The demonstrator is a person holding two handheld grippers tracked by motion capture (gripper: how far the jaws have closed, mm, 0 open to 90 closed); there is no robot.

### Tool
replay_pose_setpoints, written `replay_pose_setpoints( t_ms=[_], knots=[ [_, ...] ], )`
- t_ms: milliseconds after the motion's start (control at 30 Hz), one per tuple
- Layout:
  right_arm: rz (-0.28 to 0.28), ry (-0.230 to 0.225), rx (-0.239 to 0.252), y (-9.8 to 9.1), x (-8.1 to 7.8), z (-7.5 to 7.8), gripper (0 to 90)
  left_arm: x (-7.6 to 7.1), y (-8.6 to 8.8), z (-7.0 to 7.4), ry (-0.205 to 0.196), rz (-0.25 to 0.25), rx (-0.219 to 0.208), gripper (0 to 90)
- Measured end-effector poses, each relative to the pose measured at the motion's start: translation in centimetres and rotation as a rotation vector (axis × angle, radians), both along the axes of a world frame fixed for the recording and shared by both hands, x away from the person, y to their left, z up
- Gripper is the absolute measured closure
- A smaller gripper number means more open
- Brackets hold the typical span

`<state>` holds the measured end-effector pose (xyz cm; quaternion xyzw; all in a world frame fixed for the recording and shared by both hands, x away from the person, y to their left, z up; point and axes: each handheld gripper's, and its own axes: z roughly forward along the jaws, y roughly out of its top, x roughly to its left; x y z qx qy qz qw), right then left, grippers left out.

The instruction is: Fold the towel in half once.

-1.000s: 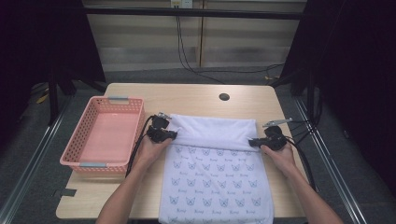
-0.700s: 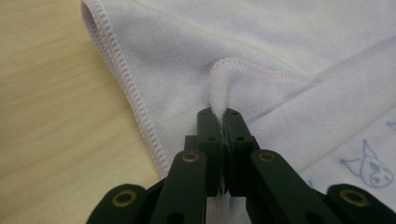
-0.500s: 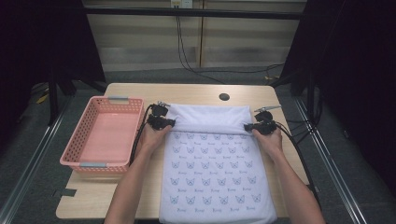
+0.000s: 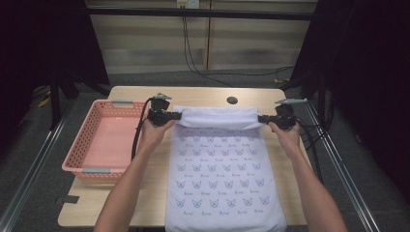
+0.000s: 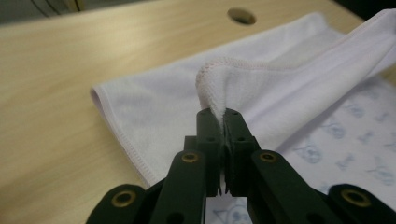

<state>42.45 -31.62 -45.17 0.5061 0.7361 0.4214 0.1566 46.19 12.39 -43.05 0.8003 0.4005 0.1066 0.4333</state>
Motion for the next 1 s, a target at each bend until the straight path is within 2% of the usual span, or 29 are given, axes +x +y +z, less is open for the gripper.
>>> replay_pose_setpoints(
  t_ms=[33,100,167,233,300,400,467,500,533,600,667,767,900,967,1000],
  knots=[
    [0.004,-0.017,0.014,-0.3,-0.3,0.9,86.3,-0.7,0.4,1.1,-0.019,-0.009,-0.033,87.1],
    [0.017,-0.062,0.059,-0.9,-1.2,2.9,86.3,-1.7,0.9,2.3,-0.040,-0.017,-0.062,87.0],
    [0.030,-0.091,0.063,-1.0,-2.0,4.1,86.3,-3.0,1.3,3.1,-0.062,-0.010,-0.099,87.0],
    [0.057,-0.120,0.060,-1.0,-3.1,5.3,86.3,-4.5,1.6,3.8,-0.086,-0.030,-0.117,87.0],
    [0.077,-0.141,0.055,-1.1,-4.5,6.4,86.3,-5.8,1.8,4.7,-0.108,-0.051,-0.115,87.0],
    [0.096,-0.171,0.079,-1.5,-6.3,7.7,86.3,-7.4,2.3,6.3,-0.145,-0.076,-0.149,87.0],
    [0.117,-0.192,0.098,-1.7,-7.9,8.8,86.3,-9.0,2.6,8.0,-0.185,-0.093,-0.152,87.0],
    [0.117,-0.192,0.098,-1.7,-7.9,8.8,86.3,-9.0,2.6,8.0,-0.185,-0.093,-0.152,87.0],
    [0.131,-0.210,0.093,-1.6,-8.9,9.6,86.3,-9.4,2.7,8.5,-0.190,-0.097,-0.152,87.0],
    [0.145,-0.219,0.087,-1.5,-10.1,10.5,86.2,-10.5,3.1,9.5,-0.206,-0.110,-0.149,86.9],
    [0.163,-0.230,0.083,-1.3,-11.1,11.4,86.3,-11.7,3.5,10.4,-0.225,-0.118,-0.173,86.9],
    [0.183,-0.259,0.085,-1.1,-12.6,12.7,86.3,-13.4,4.0,11.6,-0.252,-0.129,-0.184,86.9],
    [0.207,-0.295,0.094,-0.9,-14.8,13.7,86.2,-15.6,4.8,11.8,-0.255,-0.142,-0.207,86.9],
    [0.223,-0.298,0.082,-0.6,-16.1,13.4,86.2,-16.9,5.0,10.7,-0.258,-0.135,-0.217,86.9],
    [0.226,-0.296,0.075,-0.5,-16.8,13.0,86.2,-17.5,5.0,9.5,-0.238,-0.134,-0.214,86.9]
  ],
)
